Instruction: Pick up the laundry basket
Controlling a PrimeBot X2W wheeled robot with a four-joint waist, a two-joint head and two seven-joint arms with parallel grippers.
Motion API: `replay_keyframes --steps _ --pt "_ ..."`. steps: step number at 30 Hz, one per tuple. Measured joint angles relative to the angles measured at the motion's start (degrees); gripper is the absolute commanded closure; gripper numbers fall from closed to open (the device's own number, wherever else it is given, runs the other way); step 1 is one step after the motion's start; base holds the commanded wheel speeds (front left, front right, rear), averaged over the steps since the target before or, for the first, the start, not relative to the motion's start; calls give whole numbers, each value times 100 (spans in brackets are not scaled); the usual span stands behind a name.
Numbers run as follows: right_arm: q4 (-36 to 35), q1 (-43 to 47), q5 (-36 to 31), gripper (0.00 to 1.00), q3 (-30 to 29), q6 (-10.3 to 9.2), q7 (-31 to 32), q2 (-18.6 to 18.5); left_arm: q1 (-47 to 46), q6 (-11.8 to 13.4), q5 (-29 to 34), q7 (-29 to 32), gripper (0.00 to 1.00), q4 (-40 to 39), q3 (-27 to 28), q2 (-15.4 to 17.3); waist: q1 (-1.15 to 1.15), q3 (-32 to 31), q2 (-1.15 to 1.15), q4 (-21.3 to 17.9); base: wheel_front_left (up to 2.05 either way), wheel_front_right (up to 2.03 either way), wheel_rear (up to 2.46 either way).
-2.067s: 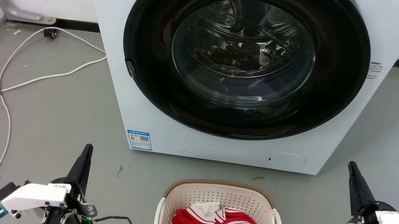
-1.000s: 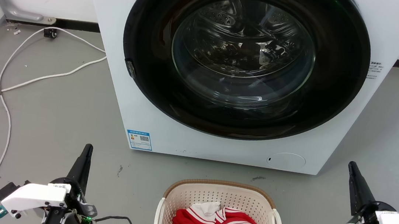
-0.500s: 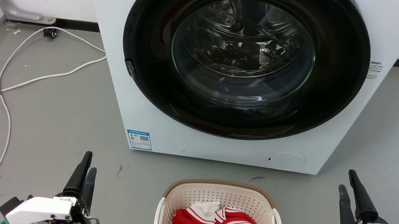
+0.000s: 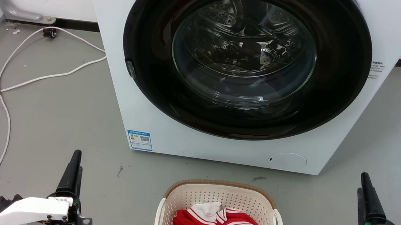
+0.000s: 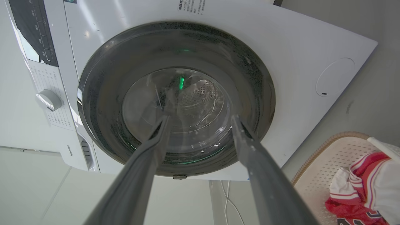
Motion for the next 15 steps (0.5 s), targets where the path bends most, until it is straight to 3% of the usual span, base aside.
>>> replay_keyframes --steps 6,15 --pt "-359 -13 -1137 0 10 0 -133 0 0 55 459 -136 0 -182 119 0 0 14 0 0 0 0 0" --pt "-1190 -58 -3373 0 334 1 -319 1 -1 165 1410 -319 0 -794 259 4 0 43 0 3 0 0 0"
